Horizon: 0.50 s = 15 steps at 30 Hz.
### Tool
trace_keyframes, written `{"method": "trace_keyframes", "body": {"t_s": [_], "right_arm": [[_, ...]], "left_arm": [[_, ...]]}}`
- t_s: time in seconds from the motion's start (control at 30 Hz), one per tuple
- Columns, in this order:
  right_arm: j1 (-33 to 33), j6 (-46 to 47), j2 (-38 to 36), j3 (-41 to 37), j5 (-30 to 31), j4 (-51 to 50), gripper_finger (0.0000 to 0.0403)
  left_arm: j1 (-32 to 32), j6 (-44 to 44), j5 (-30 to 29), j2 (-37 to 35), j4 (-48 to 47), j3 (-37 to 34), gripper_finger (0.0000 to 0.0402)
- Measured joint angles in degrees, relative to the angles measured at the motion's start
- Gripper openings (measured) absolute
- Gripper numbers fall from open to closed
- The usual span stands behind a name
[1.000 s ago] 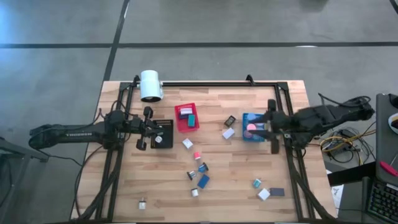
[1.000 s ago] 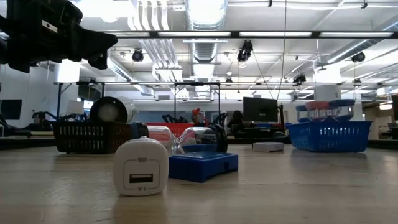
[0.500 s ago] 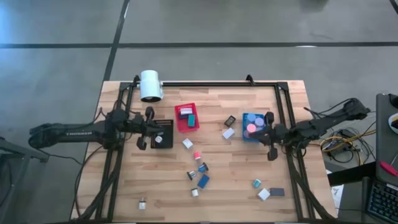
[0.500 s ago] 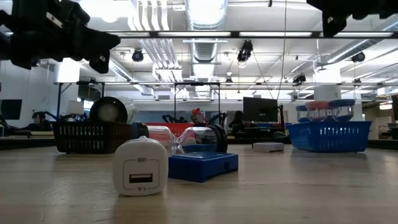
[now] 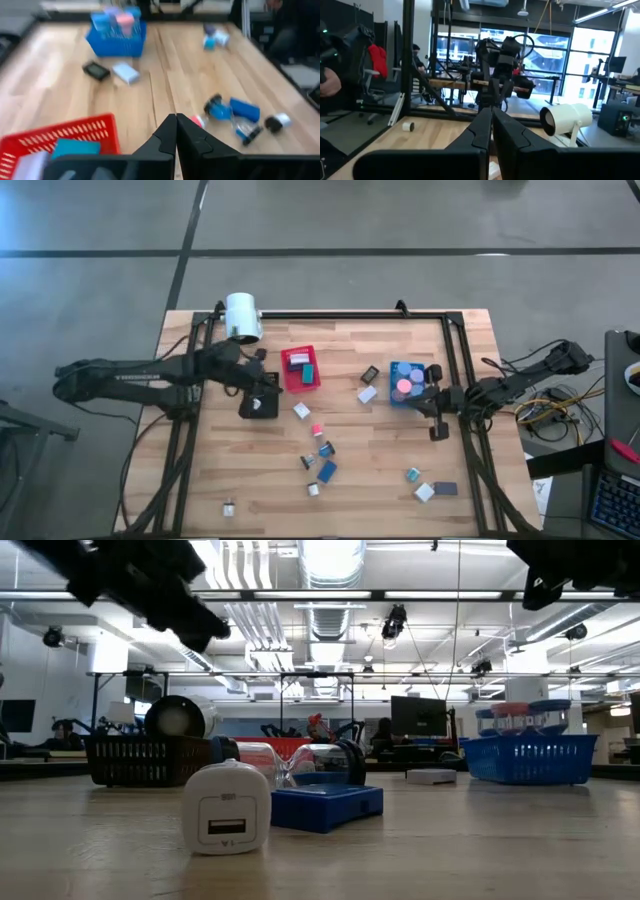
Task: Pick & Place Office items
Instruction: Put the top white charger adapter into the black bin
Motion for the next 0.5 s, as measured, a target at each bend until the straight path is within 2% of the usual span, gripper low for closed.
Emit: {"method": "trace_keyframes", "body": {"t_s": [0.1, 0.27, 0.37, 0.5], "right_arm": [[0.0, 0.02, 0.02, 0.0, 0.0, 0.04, 0.0013], [0.04, 0.85, 0.06, 0.0, 0.0, -0.26, 0.0013], [0.04, 1.06, 0.07, -0.09, 0.0, -0.33, 0.0013], [0.04, 1.98, 0.13, -0.28, 0.0, -0.41, 0.0013]], "left_arm": [[-1.2, 2.53, -0.45, 7.23, -8.43, 6.68, 0.0016], [-2.01, 10.03, -7.2, 18.83, -22.45, 18.74, 0.0029], [-2.08, 15.86, -8.56, 24.62, -27.42, 23.45, 0.0051], [-3.62, 17.05, -8.61, 31.32, -28.88, 27.91, 0.0102]]}}
